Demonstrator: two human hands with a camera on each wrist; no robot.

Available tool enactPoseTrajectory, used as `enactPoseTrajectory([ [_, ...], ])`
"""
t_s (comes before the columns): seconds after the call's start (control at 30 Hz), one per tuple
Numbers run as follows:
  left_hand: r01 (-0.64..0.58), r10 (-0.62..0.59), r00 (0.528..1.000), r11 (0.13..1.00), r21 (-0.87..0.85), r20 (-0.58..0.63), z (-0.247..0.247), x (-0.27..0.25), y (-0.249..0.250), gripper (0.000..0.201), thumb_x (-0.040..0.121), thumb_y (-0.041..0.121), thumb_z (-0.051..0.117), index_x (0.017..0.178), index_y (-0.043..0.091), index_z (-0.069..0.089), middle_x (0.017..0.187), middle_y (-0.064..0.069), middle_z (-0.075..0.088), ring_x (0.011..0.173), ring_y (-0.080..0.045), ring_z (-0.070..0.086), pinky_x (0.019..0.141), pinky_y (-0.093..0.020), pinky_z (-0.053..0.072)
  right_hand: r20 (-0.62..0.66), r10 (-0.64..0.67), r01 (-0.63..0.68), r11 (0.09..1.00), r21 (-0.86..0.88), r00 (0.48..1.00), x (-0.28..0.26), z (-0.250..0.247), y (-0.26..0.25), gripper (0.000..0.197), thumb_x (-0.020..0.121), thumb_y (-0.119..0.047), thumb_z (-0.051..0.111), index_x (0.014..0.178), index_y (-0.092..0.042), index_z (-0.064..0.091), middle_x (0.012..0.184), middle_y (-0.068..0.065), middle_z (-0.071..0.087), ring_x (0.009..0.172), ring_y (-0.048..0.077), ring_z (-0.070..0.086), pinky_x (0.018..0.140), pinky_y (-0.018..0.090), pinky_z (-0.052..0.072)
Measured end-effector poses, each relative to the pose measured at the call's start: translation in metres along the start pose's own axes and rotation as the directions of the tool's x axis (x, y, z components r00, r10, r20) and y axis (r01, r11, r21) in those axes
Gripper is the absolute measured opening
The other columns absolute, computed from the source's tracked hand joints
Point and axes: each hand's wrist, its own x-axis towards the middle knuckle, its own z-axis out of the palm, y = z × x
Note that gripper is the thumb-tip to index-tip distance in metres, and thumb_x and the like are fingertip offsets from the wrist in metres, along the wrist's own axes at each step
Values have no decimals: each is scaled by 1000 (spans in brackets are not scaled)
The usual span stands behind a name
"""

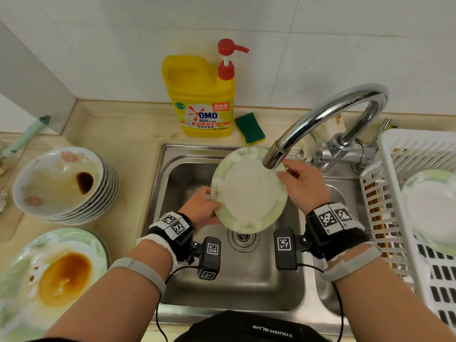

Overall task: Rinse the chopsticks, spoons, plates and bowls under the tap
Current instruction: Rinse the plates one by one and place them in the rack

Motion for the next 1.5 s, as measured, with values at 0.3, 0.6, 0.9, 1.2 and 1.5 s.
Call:
enactPoseTrajectory([
  [0.3,-246,246,968,969,-8,-47,-9,1,-5,35,96,-2,59,124,18,53,124,-15,66,112,-32,68,81,-45,63,-39,-9,16,987,162,999,5,12,16,33,100,-10,56,118,-30,75,73,-15,61,71,1,54,72,13,41],
  [0.6,-410,411,902,911,37,-130,-31,-16,22,22,104,12,55,111,25,71,107,0,77,102,-19,73,81,-33,62,140,350,-355,685,636,926,2,34,23,37,100,5,48,115,-17,73,109,10,77,102,28,73,84,40,60],
  [0.9,-426,438,887,899,103,-148,-37,-25,38,18,102,20,59,101,26,76,95,1,79,86,-16,75,71,-30,62,298,430,-522,656,546,852,-7,47,21,19,103,-6,50,105,-20,64,111,11,71,100,31,68,81,44,57],
  [1.2,-227,237,968,967,114,-79,-21,-8,18,19,103,15,57,113,3,68,100,-11,73,87,-20,72,61,-27,61,196,444,-475,696,539,874,-7,13,10,15,98,-11,53,95,-15,68,95,14,70,80,26,67,67,42,63],
  [1.5,-81,81,996,997,4,28,14,-3,1,29,99,1,57,127,0,47,119,-26,66,106,-41,70,72,-39,64,6,226,-211,901,380,974,-4,-10,10,37,96,-22,61,83,-52,77,96,-3,78,100,30,72,95,53,56],
])
